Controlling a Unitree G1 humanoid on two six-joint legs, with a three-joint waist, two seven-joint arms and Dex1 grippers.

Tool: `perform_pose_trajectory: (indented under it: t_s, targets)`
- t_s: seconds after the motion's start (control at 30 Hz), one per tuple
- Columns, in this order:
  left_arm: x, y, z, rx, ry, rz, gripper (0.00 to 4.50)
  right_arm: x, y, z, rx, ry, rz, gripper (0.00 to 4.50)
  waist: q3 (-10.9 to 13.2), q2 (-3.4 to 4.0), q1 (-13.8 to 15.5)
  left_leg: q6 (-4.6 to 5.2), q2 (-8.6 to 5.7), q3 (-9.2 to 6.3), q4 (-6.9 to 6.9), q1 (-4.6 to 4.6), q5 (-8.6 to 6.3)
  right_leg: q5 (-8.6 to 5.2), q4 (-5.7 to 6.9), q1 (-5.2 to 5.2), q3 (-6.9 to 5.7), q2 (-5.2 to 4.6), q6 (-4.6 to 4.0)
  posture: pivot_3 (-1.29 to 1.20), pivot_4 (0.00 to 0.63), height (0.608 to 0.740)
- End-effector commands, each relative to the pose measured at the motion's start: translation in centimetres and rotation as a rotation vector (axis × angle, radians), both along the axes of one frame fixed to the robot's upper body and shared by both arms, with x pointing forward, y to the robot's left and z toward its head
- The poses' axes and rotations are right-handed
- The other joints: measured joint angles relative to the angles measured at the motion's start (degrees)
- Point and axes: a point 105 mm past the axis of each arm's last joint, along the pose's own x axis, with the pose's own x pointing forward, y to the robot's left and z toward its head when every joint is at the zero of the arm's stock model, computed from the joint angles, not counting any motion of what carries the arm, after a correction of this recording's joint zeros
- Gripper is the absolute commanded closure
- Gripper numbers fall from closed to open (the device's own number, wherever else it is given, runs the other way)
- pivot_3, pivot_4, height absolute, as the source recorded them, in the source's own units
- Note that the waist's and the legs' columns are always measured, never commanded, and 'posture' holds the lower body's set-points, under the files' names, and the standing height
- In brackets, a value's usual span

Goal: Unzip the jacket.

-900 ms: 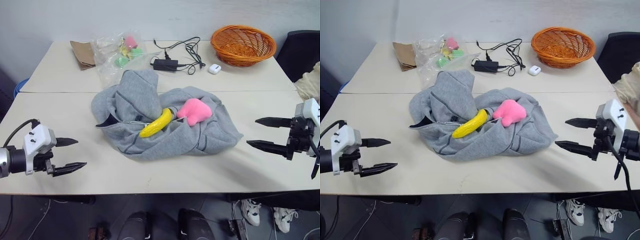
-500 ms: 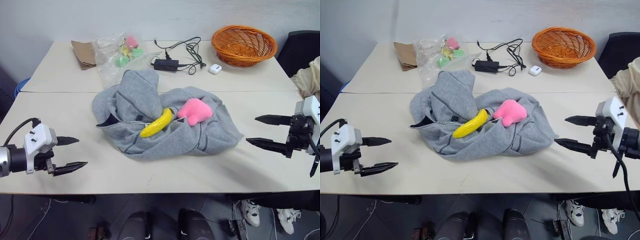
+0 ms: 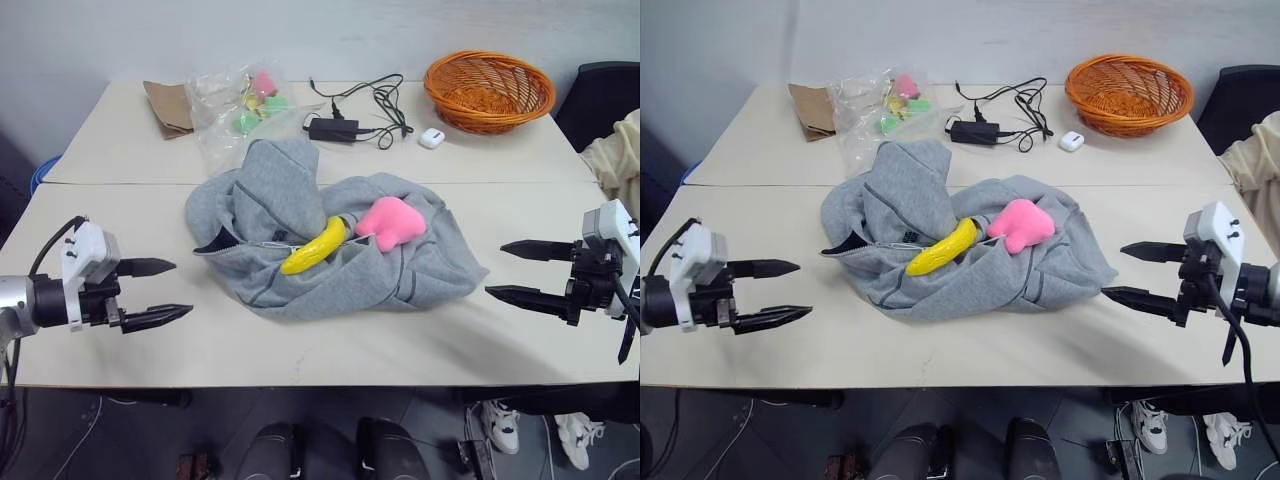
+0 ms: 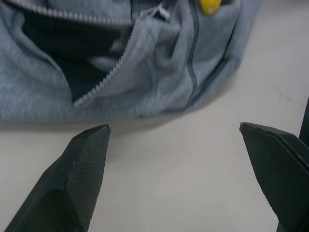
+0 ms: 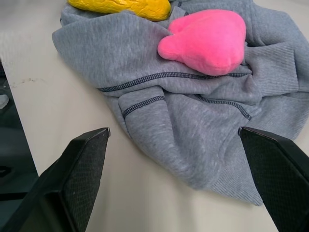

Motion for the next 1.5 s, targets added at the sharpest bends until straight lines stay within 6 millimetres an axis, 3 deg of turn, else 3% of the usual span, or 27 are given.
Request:
perform_pose_trajectory:
  t_s: [0.03, 0.17, 0.3, 0.47, 0.6, 0.73, 0.83, 0.9, 1.23, 1.4, 1.5]
  targets:
    - [0.5, -2.9, 2.0, -0.079, -0.063, -0.043, 0.0, -0.5, 0.7, 2.5, -0.002, -0.085, 0.016, 0.02, 0.0, 0.0, 0.2, 0.01, 0.0, 0.0, 0.02, 0.0, 0.0, 0.01, 0.01, 0.01, 0.0, 0.0, 0.01, 0.0, 0.15, 0.74]
    - [1.3, -7.4, 3.3, -0.184, -0.062, -0.116, 0.0, -0.6, 2.5, 3.5, 0.0, -0.152, 0.036, 0.02, 0.0, -0.02, 0.6, 0.0, -0.01, 0.0, 0.09, 0.01, 0.02, 0.02, 0.05, 0.04, 0.02, 0.07, 0.04, 0.0, 0.15, 0.74]
    - [4.5, -10.3, 3.5, -0.204, -0.062, -0.013, 0.0, -0.7, 3.9, 4.4, -0.007, -0.225, 0.049, 0.02, 0.0, -0.07, 1.4, -0.01, -0.01, 0.01, 0.18, 0.02, 0.08, 0.05, 0.08, 0.09, 0.09, 0.49, 0.1, 0.0, 0.15, 0.74]
    - [7.3, -13.0, 1.3, -0.025, -0.061, 0.063, 0.0, -1.3, 5.3, 4.9, -0.007, -0.261, 0.081, 0.02, 0.0, -0.14, 1.4, 0.03, -0.03, 0.04, 0.2, 0.0, 0.14, 0.07, 0.03, 0.08, 0.14, 0.61, 0.13, 0.0, 0.15, 0.74]
    - [7.8, -16.3, 0.6, 0.022, -0.069, -0.014, 0.0, -1.6, 5.7, 5.0, -0.004, -0.277, 0.077, 0.02, 0.0, -0.19, 1.5, 0.07, -0.03, 0.06, 0.22, -0.03, 0.17, 0.07, 0.03, 0.08, 0.14, 0.61, 0.13, 0.0, 0.15, 0.74]
    - [8.0, -17.8, 0.5, 0.023, -0.057, -0.056, 0.0, -1.8, 5.6, 4.9, -0.004, -0.282, 0.064, 0.02, 0.1, -0.21, 1.5, 0.08, -0.03, 0.06, 0.24, -0.04, 0.2, 0.07, 0.02, 0.08, 0.14, 0.61, 0.13, 0.0, 0.15, 0.74]
    - [8.1, -18.0, -1.4, 0.101, 0.007, -0.054, 0.0, -1.9, 5.5, 4.8, -0.008, -0.283, 0.053, 0.02, 0.1, -0.21, 1.4, 0.07, -0.02, 0.06, 0.24, -0.04, 0.22, 0.07, 0.03, 0.08, 0.13, 0.62, 0.13, 0.0, 0.15, 0.74]
    - [8.9, -17.9, -1.2, 0.084, 0.003, -0.009, 0.39, -2.0, 5.5, 4.7, -0.006, -0.285, 0.047, 0.0, 0.1, -0.21, 1.4, 0.08, -0.03, 0.06, 0.24, -0.03, 0.23, 0.07, 0.04, 0.08, 0.13, 0.62, 0.13, 0.0, 0.15, 0.74]
    - [8.7, -18.3, 1.7, -0.028, -0.1, -0.02, 3.5, -2.0, 5.4, 3.6, -0.008, -0.267, 0.032, 0.0, 0.1, -0.3, 1.5, 0.1, -0.04, 0.04, 0.28, -0.04, 0.29, 0.09, 0.05, 0.1, 0.14, 0.58, 0.16, 0.0, 0.15, 0.74]
    - [7.4, -17.6, 4.6, -0.174, -0.198, -0.102, 3.59, -1.5, 6.0, 4.1, 0.003, -0.3, 0.067, 0.0, 0.1, -0.3, 1.3, 0.09, -0.03, 0.04, 0.27, -0.04, 0.29, 0.09, 0.05, 0.09, 0.13, 0.58, 0.16, 0.0, 0.15, 0.74]
    - [8.0, -15.3, 6.6, -0.287, -0.252, 0.022, 3.59, -0.9, 6.6, 4.4, 0.017, -0.304, 0.109, 0.0, 0.1, -0.3, 1.1, 0.07, -0.02, 0.04, 0.27, -0.03, 0.3, 0.09, 0.05, 0.09, 0.14, 0.58, 0.16, 0.0, 0.15, 0.74]
